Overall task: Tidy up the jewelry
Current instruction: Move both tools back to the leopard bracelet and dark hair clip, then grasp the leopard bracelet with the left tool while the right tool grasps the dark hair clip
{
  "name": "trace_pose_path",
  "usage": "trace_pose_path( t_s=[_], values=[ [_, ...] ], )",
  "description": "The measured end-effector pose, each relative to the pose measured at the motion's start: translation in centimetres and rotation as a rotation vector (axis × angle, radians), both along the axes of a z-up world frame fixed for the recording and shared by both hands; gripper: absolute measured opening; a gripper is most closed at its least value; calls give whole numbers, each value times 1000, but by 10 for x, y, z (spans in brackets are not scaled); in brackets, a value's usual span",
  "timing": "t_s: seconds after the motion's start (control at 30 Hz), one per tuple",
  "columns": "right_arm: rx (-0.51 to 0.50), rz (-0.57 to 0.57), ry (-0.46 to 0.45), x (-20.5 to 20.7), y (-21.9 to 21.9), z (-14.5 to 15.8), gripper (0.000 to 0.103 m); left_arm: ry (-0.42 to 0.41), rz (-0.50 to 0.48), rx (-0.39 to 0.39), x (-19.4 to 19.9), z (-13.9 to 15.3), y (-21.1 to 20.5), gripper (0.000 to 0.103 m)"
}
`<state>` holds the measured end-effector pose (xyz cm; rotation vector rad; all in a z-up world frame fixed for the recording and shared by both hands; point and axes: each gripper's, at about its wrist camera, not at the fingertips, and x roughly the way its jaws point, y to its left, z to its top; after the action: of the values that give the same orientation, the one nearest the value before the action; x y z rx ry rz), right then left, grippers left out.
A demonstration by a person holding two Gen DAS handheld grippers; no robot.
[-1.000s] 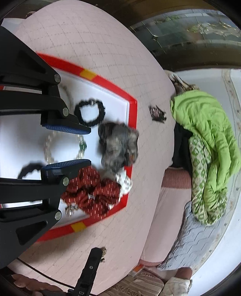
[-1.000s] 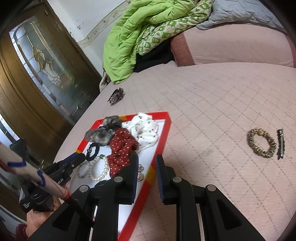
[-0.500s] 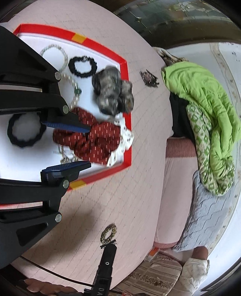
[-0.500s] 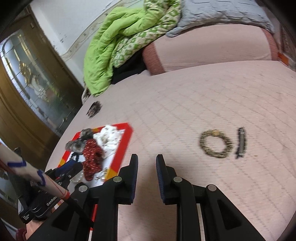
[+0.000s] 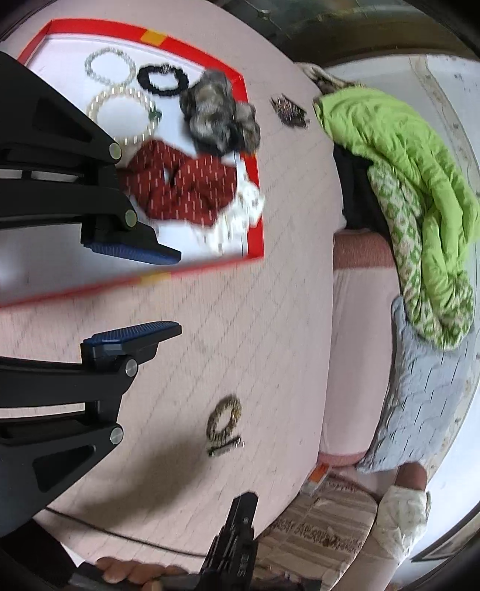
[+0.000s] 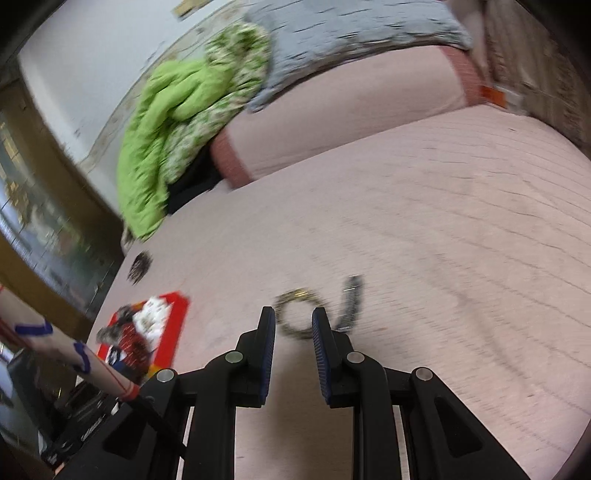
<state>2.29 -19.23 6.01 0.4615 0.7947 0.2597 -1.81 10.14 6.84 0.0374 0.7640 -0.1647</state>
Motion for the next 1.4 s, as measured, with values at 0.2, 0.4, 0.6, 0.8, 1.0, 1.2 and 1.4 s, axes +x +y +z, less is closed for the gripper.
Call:
trace_pose_path(
  t_s=[0.2,0.4,0.6,0.8,1.0,1.2,1.4],
  values=[
    [34,-29,106,27,-23,-25,35,37,-76,-15,6,-4,-39,31],
    [-94,10,128,51,-2,-38,35,72,-130,-32,16,-5,-66,32],
    [-182,56,179,73,15,-60,35,94,-127,-44,33,-4,-72,32],
    [-363,71,201,76,20,-61,15,150,-146,-65,59,-8,-86,36],
    [-332,-31,214,70,-16,-55,15,241,-158,-114,95,-28,-113,37],
    [-248,-57,211,66,-34,-51,15,332,-121,-152,128,-58,-134,34],
    [-184,-44,174,65,-33,-44,16,233,-120,-66,121,-58,-137,6]
  ],
)
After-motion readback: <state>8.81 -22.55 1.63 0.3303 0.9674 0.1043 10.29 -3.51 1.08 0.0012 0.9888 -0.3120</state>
